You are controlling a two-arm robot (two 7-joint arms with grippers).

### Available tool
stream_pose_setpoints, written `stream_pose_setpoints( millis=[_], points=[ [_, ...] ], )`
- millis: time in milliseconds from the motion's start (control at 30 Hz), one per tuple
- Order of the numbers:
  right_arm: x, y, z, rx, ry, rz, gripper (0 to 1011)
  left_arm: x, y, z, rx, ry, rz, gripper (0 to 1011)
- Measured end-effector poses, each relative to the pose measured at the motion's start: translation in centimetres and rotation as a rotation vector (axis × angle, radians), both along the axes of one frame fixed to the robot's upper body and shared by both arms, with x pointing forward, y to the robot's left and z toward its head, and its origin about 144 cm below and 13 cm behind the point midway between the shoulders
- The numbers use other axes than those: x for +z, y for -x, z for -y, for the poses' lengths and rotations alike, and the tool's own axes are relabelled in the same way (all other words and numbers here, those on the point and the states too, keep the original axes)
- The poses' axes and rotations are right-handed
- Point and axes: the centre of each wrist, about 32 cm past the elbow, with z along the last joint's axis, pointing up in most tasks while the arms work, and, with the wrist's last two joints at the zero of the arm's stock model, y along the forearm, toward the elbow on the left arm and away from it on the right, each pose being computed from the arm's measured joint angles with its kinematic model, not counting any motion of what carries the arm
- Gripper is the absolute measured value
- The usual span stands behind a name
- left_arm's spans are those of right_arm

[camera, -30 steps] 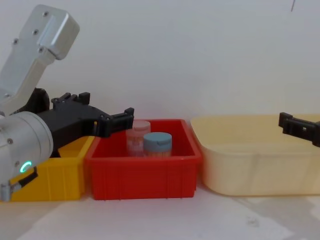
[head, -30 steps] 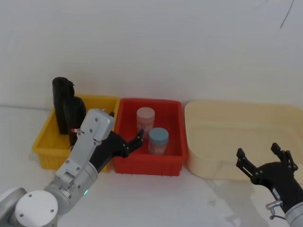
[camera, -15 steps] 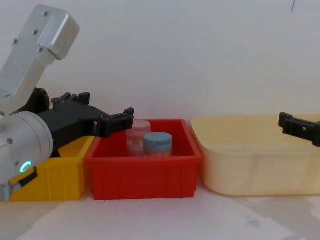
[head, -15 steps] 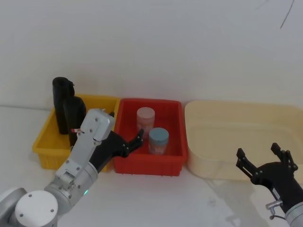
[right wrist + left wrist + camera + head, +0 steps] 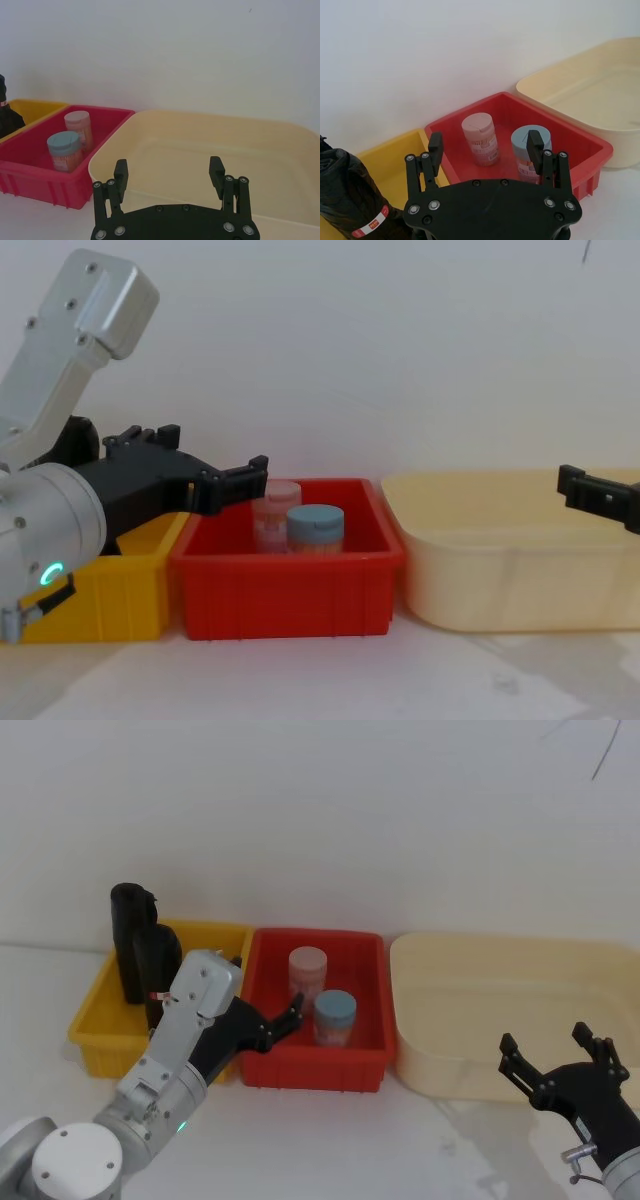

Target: Pick up the garbage bag with the one hand and transfer it to the other hand.

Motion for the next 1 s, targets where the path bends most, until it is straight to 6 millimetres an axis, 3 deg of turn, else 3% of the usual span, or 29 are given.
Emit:
stream_pose_setpoints(
  millis=[800, 1000],
  points=[
    [0.01, -0.01, -0.01, 0.000, -0.001, 0.000, 1000, 0.02, 0.00, 0.00, 0.000, 0.000, 0.000, 1001],
    [0.26, -0.13, -0.11, 0.012, -0.002, -0.001, 1000, 0.82, 0.38, 0.22, -0.005, 0.003, 0.004, 1001]
  ],
)
